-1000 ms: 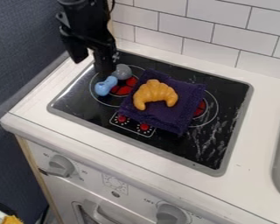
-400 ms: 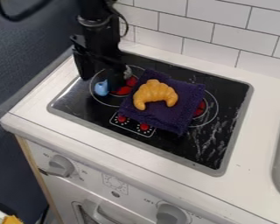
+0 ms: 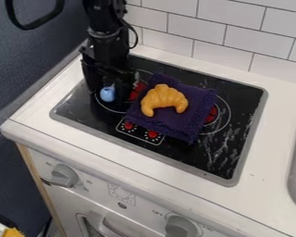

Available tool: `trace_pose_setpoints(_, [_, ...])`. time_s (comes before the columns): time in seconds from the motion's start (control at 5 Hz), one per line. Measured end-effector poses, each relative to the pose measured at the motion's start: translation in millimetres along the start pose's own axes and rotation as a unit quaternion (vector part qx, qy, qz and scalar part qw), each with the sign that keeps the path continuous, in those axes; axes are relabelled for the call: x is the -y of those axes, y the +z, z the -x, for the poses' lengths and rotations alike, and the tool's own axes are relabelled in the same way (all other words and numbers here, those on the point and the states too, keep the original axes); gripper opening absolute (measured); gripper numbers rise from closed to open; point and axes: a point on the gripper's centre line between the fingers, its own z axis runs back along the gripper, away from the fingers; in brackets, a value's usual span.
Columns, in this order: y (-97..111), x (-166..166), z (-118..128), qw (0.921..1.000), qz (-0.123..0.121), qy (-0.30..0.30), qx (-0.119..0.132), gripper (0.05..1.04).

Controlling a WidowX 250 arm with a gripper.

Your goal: Move the blue spoon to the bottom right side of the stove

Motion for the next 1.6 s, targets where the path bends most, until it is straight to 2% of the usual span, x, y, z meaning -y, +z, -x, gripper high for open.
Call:
trace_pose_setpoints(0.2, [1, -1, 3, 0.9999, 0.005, 0.009, 0.012, 0.705])
trace_pose_setpoints(0.4, [1, 1, 7, 0.9996, 0.023, 0.014, 0.007, 0.434])
trace_pose_setpoints(0.6, [15, 7, 9, 0.9997, 0.023, 0.009, 0.01, 0.411])
trace_pose_setpoints(0.8, [41, 12, 9, 0.9993, 0.022, 0.014, 0.028, 0.411])
trace_pose_setpoints(1.0, [74, 27, 15, 0.998, 0.04, 0.026, 0.042, 0.411])
trace_pose_setpoints(1.2, [106, 66, 12, 0.9953, 0.048, 0.008, 0.084, 0.411])
trace_pose_setpoints(1.4, [106, 114, 12, 0.994, 0.075, -0.017, 0.078, 0.411])
trace_pose_setpoints(1.6, [92, 153, 23, 0.994, 0.074, -0.045, 0.066, 0.411])
